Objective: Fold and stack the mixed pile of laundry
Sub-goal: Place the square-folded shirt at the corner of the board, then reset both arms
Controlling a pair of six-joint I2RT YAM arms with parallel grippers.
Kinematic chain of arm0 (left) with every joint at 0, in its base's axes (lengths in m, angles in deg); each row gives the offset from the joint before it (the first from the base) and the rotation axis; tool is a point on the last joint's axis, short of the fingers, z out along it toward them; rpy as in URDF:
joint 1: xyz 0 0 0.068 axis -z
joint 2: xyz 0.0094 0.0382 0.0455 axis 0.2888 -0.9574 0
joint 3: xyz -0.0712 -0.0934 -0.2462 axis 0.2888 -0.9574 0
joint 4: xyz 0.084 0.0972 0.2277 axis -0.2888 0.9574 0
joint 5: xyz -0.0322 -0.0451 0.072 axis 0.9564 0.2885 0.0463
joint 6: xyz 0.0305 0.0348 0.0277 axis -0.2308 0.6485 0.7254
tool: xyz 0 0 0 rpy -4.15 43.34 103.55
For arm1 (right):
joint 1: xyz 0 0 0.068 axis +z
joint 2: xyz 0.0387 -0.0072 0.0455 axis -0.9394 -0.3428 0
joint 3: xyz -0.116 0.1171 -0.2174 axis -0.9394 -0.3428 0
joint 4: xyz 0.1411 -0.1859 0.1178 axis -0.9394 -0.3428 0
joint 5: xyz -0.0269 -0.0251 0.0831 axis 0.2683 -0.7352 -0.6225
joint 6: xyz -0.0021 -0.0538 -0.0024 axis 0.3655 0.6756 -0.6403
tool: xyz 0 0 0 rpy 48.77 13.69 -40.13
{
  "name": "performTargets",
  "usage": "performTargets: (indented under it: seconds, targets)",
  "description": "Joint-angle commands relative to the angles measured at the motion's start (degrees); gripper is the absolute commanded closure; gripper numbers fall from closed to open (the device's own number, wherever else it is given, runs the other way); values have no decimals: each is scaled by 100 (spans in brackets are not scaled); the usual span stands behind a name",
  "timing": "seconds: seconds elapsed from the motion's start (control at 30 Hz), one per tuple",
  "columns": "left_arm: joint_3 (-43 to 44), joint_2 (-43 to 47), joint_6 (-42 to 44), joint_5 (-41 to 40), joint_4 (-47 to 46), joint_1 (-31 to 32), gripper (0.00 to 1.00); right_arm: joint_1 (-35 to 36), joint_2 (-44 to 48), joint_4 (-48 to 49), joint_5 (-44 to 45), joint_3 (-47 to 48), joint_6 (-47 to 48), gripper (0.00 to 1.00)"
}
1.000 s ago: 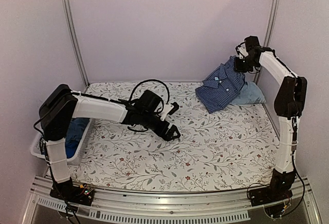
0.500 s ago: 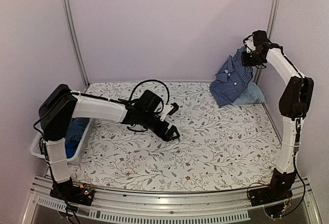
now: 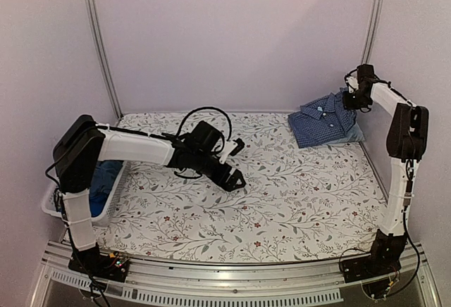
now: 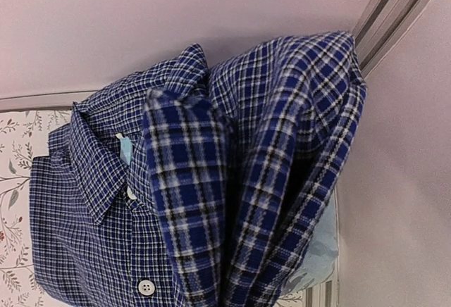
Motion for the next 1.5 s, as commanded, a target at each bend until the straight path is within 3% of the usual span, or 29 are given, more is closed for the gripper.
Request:
performTargets:
  seconds: [0.0,0.1,0.13,0.2,0.23,0.27,0.57,0.83,0.97,1.23,1.47]
  targets:
    - [165,71,-20,-105,195,-85,0,-213,-306,648,240,-112,242,100]
    - [191,73,-65,-156,316,-98,0,-347,-464,786,409,-55,296,95]
    - [180,74,-87,-181,331,-108,0,-379,-539,780,476,9,299,84]
    - [147,84,-127,-226,360,-115,0,-417,-641,808,734,85,291,39]
    - [140,89,-151,-252,377,-126,0,-419,-660,838,979,105,270,29]
    - [124,93,-175,-248,386,-140,0,-419,-663,847,1086,132,270,26]
    - [-166,353,-429,-241,114,-378,0,-419,-236,797,1465,150,355,13]
    - [-322,734,-884,-96,-208,-885,0,-404,344,-115,-217,225,-232,9]
    - [399,696,-996,-108,632,-1484,0,-355,644,-460,-1017,138,-627,1]
    - [1254,987,-474,-359,1576,-2384,0,336,1943,68,-2448,-1407,-1411,1]
    - [-191,1506,-694,-195,1178,-2169,0,1417,3483,1552,-2751,-4490,-2050,1]
